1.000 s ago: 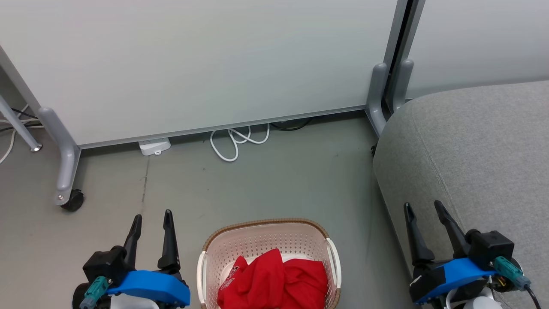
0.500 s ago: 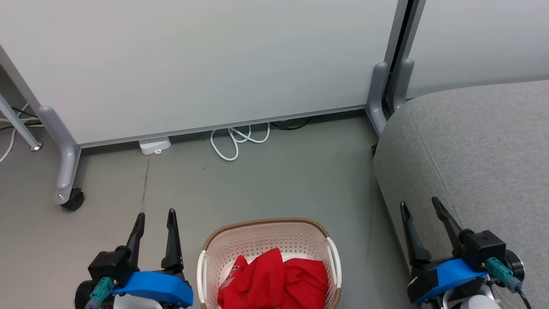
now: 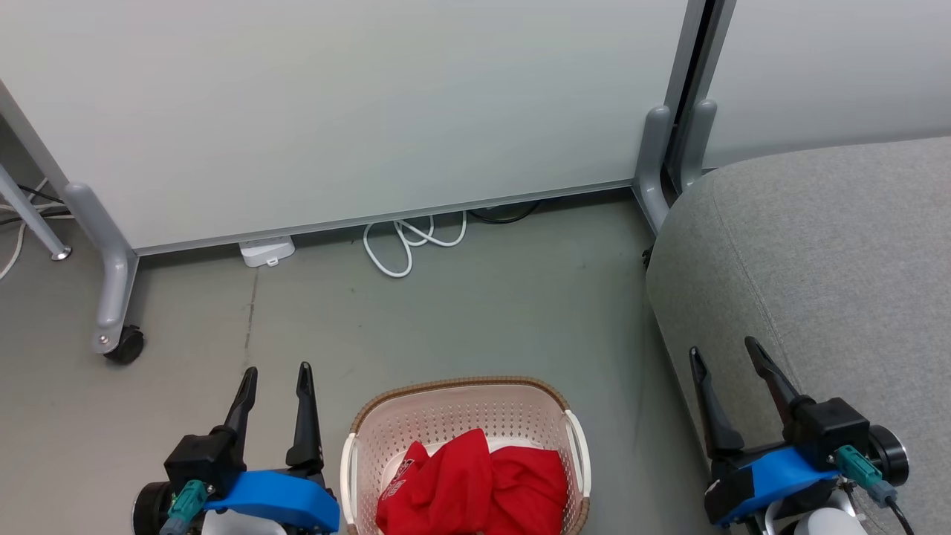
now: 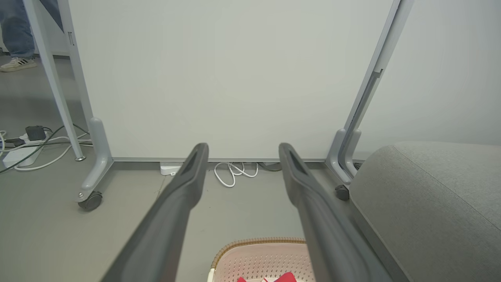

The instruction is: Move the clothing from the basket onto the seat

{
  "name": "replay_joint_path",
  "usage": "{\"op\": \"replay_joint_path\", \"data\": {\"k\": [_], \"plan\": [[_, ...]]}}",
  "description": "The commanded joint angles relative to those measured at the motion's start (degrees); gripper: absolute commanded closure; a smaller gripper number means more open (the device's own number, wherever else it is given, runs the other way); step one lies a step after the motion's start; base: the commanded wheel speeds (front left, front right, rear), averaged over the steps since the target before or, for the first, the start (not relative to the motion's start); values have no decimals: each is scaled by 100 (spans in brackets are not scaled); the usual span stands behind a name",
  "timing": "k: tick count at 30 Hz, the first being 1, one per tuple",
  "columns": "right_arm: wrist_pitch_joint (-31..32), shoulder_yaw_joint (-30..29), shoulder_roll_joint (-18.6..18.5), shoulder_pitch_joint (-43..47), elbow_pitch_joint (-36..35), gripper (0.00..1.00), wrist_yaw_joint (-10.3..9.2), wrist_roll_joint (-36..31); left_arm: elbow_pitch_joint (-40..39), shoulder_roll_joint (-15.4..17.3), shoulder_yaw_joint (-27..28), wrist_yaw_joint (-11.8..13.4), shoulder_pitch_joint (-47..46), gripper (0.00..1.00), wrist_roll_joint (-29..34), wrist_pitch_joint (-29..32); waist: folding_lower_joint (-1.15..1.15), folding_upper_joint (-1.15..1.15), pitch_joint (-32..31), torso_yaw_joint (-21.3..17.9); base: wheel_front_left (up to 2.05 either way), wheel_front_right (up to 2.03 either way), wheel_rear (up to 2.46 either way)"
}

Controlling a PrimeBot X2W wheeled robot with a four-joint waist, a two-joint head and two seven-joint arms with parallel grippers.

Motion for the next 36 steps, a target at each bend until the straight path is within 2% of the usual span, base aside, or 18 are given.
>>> {"op": "replay_joint_path", "data": {"k": [1,22,29,36], "plan": [[-13,-2,-28,-57,8,0,1,24,7,7,-19,7,-74,0,-29,-30,0,0,-3,0,0,0,0],[-56,79,-26,-113,6,0,1,99,94,6,-53,-1,-84,0,-1,-30,0,0,132,-81,0,0,0],[-61,377,-25,-314,-76,0,1,159,388,6,-61,-40,-255,0,38,-25,0,0,572,-420,0,0,0],[-70,732,-23,-752,-223,0,1,280,851,87,-82,-111,-762,0,216,-24,0,0,1469,-970,0,0,0]]}}
